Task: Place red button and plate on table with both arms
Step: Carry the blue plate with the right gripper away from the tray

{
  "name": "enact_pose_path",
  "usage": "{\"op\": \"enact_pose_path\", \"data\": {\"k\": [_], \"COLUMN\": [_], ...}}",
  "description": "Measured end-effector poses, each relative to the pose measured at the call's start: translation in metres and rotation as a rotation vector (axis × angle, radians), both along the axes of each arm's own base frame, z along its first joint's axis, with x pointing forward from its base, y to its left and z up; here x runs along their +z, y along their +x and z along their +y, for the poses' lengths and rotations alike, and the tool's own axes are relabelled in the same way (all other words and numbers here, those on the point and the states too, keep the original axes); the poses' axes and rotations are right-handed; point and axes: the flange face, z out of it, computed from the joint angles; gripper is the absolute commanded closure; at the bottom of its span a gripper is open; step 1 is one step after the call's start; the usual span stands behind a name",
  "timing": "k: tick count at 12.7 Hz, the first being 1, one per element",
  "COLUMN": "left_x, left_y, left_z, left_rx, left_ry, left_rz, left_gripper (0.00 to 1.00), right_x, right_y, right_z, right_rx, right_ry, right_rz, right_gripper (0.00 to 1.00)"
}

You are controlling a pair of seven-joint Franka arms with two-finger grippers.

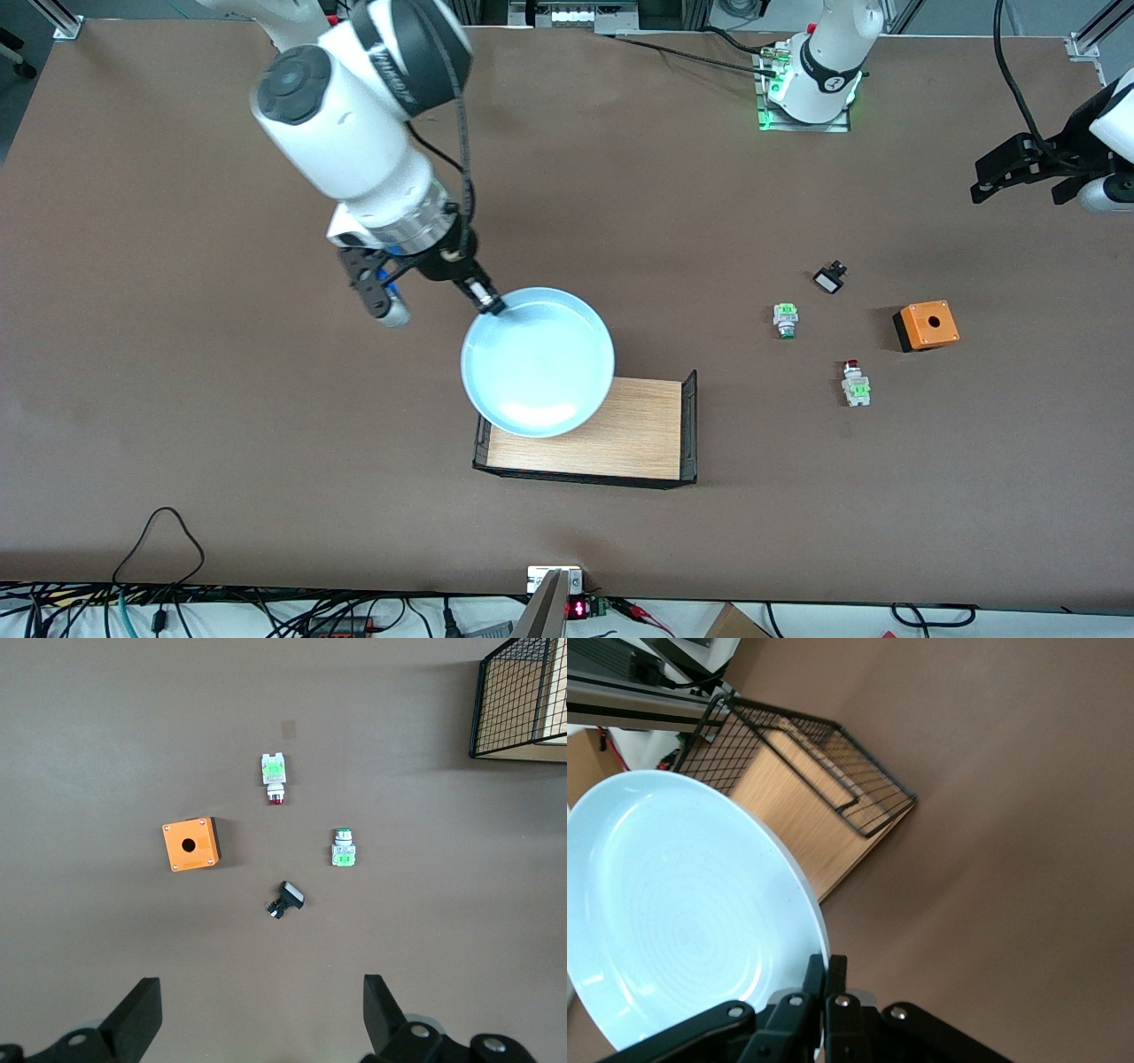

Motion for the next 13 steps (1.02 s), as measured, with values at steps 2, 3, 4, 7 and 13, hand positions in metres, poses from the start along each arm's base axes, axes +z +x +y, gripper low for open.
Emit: {"op": "enact_pose_path", "data": {"k": [2, 3, 4, 7, 13], "left_x": [0.000, 0.000, 0.001, 0.004, 0.006], "left_y": [0.000, 0.000, 0.000, 0.000, 0.000], "left_z": [0.004, 0.005, 0.005, 0.005, 0.007], "left_rx": [0.007, 0.009, 0.010, 0.010, 0.012], "left_ry": [0.000, 0.000, 0.000, 0.000, 0.000], "left_rz": [0.000, 0.000, -0.001, -0.009, -0.014], "left_gripper": [0.00, 0.00, 0.00, 0.00, 0.00], "right_x": [-0.001, -0.003, -0.005, -0.014, -0.073], "right_y": [0.011, 0.015, 0.019, 0.028, 0.020], "right_z": [-0.048, -0.074, -0.102, -0.179, -0.292], "right_rx": [0.089, 0.125, 0.166, 0.279, 0.527], "right_ry": [-0.041, -0.056, -0.069, -0.086, -0.141], "right_rz": [0.032, 0.052, 0.076, 0.137, 0.215], "right_gripper": [1.00, 1.00, 1.00, 1.00, 1.00]}}
